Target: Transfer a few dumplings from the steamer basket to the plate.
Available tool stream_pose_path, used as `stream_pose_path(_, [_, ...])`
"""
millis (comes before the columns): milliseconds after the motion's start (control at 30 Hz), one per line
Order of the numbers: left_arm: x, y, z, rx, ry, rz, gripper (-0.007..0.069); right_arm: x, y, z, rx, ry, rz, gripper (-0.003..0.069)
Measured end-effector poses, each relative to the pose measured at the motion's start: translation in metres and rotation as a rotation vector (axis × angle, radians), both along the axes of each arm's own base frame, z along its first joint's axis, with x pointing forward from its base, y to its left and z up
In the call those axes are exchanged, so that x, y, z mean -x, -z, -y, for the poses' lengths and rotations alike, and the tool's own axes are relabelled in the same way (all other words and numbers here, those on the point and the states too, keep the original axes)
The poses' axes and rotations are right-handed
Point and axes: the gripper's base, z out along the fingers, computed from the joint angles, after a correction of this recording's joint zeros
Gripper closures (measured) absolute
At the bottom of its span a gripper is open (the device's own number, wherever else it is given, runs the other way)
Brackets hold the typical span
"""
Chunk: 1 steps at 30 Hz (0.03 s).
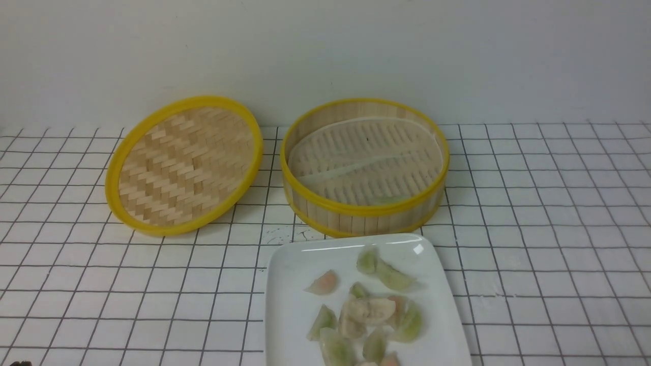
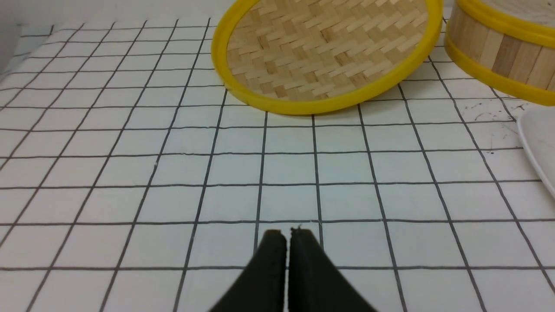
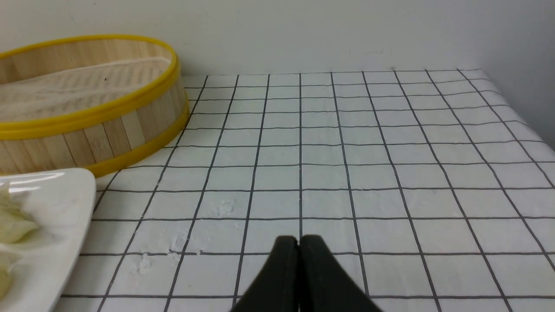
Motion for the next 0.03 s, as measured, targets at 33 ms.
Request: stream_pose_path(33, [0.0, 0.0, 0.0, 0.0, 0.0, 0.0, 0.0631, 0.0, 0.0, 0.0, 0.0, 0.0, 0.0, 0.0669])
